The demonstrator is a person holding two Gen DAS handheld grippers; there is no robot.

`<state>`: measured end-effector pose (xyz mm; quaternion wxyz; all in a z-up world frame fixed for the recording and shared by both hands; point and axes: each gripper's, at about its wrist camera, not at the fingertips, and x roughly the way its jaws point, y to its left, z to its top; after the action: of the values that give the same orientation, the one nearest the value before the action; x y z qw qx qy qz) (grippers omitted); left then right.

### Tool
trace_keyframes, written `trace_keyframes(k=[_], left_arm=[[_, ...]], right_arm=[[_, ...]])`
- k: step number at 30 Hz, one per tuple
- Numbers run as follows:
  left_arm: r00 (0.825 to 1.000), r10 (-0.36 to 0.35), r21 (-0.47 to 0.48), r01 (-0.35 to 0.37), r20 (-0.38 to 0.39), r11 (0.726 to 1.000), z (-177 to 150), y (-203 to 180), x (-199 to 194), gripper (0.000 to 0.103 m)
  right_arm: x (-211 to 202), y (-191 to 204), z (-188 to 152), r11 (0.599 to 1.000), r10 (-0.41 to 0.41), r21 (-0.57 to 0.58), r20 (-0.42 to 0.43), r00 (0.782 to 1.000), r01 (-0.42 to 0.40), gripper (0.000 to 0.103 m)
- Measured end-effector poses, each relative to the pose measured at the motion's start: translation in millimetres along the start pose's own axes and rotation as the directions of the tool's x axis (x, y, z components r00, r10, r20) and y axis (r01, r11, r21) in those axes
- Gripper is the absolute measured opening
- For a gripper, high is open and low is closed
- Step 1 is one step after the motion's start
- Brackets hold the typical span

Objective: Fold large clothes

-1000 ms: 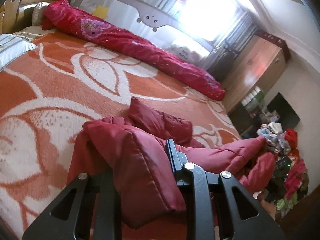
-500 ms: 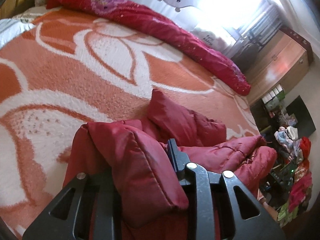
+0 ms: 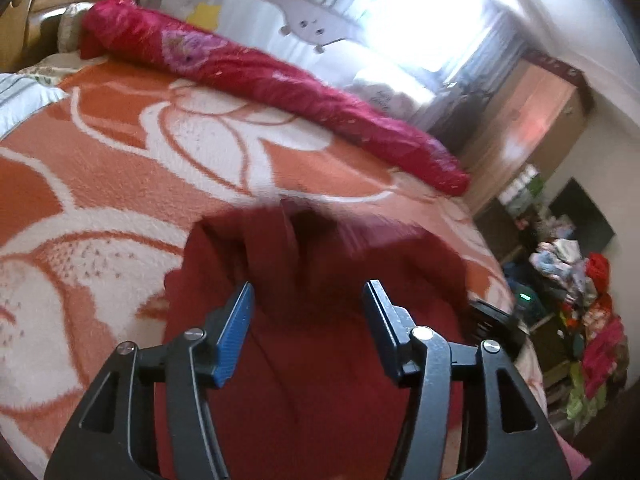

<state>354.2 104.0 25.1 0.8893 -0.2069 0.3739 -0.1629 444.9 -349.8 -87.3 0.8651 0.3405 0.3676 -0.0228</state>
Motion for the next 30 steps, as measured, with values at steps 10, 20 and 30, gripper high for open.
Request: trace_keyframes(k=[10, 20, 30], left_arm=[[0.983, -0.014, 0.214, 0.053, -0.183, 0.975, -50.8, -84.0, 55.2, 0.055], [0.952, 0.22, 0.282, -0.155, -0.215, 0.947, -59.9, -80.8, 117.3, 0.055], [0.942, 0.259, 0.271, -0.198, -0.211, 0.942, -53.3, -77.5, 126.2, 0.055]], right_arm=[[1.7, 5.8, 2.6, 0.999, 0.025, -0.02, -0.019, 1.0, -0.025, 0.031], [-94.6, 8.4, 9.8, 0.961, 0.272, 0.033, 0.082, 0.959, -0.275, 0.061], [-80.4, 93.0, -65.3, 0.858, 0.053, -0.507, -0.082, 0.995, -0.088, 0.069]])
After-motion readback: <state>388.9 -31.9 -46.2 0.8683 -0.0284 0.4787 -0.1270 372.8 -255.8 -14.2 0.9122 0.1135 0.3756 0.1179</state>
